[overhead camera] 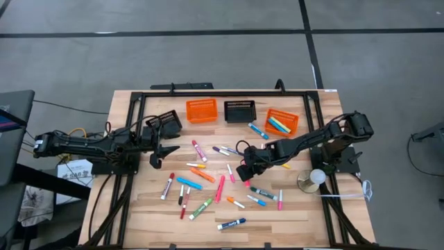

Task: Pick & Place Markers
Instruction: Put the right pink marker into the right orange bin

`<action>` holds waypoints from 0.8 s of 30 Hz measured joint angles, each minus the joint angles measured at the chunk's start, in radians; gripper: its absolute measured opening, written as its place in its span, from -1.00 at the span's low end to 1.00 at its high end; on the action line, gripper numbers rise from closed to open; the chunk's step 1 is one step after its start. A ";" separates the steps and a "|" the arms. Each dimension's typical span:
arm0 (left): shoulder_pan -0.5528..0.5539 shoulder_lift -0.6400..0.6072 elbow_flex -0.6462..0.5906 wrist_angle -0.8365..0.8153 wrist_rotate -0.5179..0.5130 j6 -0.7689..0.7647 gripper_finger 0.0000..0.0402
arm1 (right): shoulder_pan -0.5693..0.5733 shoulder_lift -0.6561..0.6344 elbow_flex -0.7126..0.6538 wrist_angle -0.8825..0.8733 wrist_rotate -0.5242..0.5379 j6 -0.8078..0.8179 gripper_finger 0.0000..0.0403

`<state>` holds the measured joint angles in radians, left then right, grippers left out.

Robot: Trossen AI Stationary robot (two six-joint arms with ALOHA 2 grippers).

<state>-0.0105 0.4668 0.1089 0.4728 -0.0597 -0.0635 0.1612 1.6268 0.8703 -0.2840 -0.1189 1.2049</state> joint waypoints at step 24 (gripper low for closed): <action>0.000 0.000 0.000 0.000 0.000 -0.001 0.11 | 0.000 0.031 -0.001 -0.032 0.085 0.001 -0.24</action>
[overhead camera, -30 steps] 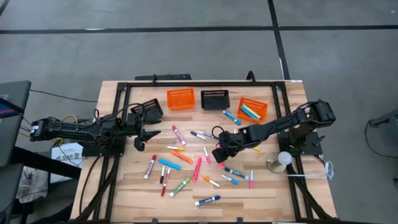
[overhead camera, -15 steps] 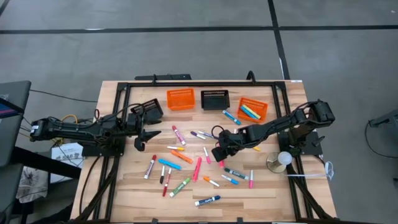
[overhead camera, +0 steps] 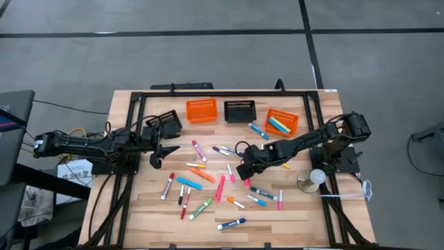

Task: Pick & Place Markers
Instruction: Put the right pink marker into the right orange bin

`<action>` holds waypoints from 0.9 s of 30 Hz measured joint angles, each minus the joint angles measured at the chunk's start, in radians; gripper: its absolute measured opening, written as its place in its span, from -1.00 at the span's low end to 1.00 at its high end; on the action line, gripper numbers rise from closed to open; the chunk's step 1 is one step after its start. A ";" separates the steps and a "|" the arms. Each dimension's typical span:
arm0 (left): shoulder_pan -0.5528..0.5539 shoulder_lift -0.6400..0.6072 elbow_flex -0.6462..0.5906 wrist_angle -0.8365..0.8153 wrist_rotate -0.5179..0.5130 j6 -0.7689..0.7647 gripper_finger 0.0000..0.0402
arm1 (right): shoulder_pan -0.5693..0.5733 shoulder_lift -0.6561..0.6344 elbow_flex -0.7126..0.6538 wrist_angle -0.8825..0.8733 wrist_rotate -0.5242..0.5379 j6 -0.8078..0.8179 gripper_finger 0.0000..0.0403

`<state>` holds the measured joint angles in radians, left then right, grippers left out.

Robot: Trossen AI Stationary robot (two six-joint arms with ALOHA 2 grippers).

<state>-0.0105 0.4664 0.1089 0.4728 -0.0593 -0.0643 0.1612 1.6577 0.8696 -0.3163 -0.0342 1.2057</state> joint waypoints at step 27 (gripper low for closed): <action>0.000 0.000 0.000 0.000 0.000 0.000 0.11 | 0.002 0.000 0.000 0.040 0.009 0.026 -0.24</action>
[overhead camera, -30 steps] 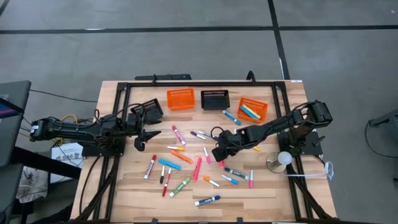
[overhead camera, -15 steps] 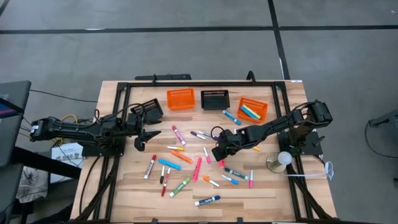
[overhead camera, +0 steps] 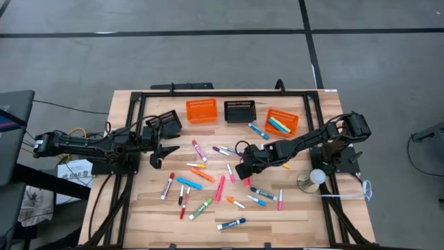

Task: Pick & Place Markers
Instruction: Put the right pink marker into the right orange bin

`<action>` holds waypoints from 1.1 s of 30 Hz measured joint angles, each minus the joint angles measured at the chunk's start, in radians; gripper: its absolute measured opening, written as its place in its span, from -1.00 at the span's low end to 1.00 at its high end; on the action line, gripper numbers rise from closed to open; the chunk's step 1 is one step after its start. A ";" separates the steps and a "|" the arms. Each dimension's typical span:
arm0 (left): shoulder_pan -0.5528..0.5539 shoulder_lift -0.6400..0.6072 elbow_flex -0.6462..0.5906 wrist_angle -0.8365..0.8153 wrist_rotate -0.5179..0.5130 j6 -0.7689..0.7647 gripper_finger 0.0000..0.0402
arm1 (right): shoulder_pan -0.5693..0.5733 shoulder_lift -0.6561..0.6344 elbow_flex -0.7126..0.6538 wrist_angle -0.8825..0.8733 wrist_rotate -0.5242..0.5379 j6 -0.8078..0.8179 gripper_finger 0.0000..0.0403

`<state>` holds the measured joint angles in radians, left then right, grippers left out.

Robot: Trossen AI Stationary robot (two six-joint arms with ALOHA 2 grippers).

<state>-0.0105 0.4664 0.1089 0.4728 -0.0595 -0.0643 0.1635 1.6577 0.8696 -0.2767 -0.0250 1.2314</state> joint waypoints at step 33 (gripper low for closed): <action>0.000 0.000 0.000 0.000 0.000 0.000 0.11 | 0.015 0.000 0.000 -0.044 0.021 -0.008 -0.18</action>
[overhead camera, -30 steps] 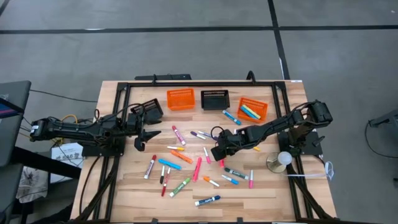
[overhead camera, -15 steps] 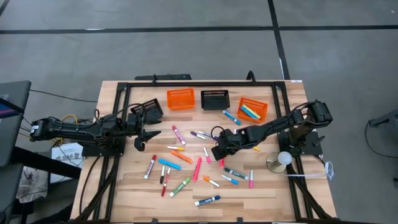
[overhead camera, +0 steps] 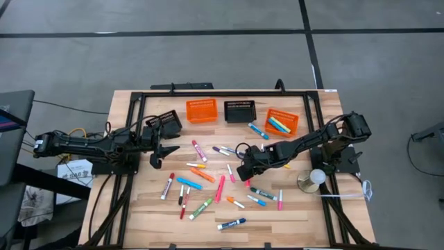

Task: Pick & Place Markers
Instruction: Put the right pink marker into the right orange bin

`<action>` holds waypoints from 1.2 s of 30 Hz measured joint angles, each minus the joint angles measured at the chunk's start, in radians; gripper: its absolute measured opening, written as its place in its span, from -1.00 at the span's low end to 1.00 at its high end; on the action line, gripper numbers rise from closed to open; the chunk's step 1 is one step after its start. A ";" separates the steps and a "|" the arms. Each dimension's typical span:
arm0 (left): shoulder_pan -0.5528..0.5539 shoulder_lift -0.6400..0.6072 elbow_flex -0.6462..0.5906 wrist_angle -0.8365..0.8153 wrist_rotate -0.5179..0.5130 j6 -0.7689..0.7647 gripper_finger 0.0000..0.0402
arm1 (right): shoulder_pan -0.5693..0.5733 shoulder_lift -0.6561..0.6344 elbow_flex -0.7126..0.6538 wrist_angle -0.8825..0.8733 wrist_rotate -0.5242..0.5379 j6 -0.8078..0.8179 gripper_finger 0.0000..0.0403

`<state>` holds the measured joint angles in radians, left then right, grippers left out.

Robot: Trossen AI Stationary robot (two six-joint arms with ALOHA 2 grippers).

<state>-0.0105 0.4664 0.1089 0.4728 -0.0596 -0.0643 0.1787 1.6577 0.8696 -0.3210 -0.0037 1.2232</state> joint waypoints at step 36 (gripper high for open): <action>0.000 0.019 0.000 0.006 0.000 0.000 0.11 | 0.003 0.104 0.055 -0.020 -0.057 -0.052 -0.18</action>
<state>-0.0105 0.4854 0.1089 0.4787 -0.0597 -0.0643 0.1818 1.7614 0.9250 -0.3405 -0.0608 1.1713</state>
